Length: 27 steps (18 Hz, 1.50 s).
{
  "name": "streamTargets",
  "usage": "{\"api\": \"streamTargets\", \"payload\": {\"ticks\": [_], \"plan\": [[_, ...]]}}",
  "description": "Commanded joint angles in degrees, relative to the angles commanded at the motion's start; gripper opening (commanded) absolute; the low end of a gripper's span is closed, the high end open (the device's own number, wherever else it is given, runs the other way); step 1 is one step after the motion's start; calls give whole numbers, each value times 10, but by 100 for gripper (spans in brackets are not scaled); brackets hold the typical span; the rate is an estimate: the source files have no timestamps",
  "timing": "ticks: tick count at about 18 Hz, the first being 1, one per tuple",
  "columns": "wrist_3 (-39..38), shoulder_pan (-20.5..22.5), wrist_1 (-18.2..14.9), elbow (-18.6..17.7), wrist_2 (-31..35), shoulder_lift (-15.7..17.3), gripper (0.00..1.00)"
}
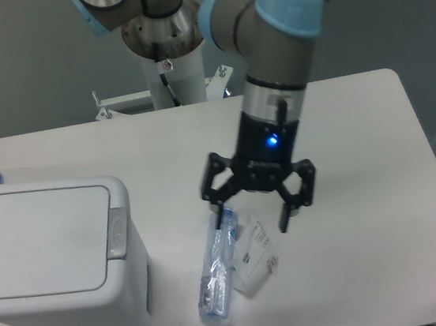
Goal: Open the trash can
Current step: 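Move the open gripper over to the grey button on the trash can lid, then press the gripper finger down on the grey lid button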
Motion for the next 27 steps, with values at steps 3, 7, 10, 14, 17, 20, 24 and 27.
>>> {"api": "streamTargets", "payload": {"ticks": [3,7,10,14,17,20,24,27], "plan": [[-12,-19,2,1,2,2,100],[-17,-37,2,-4,4,2,100],[-17,-40,2,-11,6,0,100],[-18,-49,1,-14,6,-1,100],[-18,-51,1,-14,6,-4,100],[-31,-58,1,-15,7,-7,100],[-39,-59,2,-18,7,-10,100],[-38,-59,4,-21,7,-9,100]]}}
